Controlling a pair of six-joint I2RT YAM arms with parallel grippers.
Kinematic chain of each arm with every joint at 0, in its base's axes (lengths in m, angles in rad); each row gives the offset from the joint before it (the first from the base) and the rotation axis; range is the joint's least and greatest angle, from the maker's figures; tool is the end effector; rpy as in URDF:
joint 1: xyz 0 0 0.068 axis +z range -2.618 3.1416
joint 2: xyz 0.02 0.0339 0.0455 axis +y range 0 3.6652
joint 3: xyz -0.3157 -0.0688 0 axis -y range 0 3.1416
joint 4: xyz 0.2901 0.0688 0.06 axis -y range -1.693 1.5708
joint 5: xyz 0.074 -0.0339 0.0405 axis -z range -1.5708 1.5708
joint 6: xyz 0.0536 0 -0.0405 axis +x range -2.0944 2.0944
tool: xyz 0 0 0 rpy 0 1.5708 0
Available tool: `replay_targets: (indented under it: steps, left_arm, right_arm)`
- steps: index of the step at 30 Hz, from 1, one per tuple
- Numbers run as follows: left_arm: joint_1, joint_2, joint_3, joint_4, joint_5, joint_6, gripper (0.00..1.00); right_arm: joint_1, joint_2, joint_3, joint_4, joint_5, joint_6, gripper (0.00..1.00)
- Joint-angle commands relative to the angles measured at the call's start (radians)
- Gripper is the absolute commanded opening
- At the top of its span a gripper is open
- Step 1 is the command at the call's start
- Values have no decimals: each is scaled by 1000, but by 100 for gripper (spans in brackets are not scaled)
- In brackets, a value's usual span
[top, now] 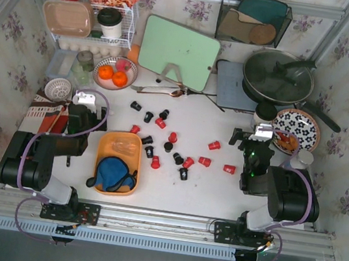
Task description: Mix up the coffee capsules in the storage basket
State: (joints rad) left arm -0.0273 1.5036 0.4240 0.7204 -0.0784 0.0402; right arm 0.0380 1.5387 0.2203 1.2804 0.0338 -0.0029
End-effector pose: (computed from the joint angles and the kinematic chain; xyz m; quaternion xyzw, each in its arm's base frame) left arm 0.3078 -0.0042 0.1562 0.0054 0.8217 0.0359 0.5688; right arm 0.2678 0.0084 0.1583 -0.0030 0.7204 0.0000 0.6936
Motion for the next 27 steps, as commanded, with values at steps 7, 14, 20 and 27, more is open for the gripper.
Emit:
replay_targets:
  steps: [7, 14, 20, 27]
  left_arm:
    - [-2, -121, 41, -119, -27, -9, 100]
    - [-19, -368, 87, -347, -73, -101, 100]
    - [-22, -514, 270, -788, -132, -256, 100]
    - [-23, -523, 588, -1344, -9, -396, 100]
  right_arm:
    - [5, -191, 24, -221, 53, 42, 100]
    - [17, -294, 179, -605, 125, 120, 100]
    - [53, -379, 272, -822, 182, 144, 100]
    - [106, -474, 361, -993, 236, 133, 100]
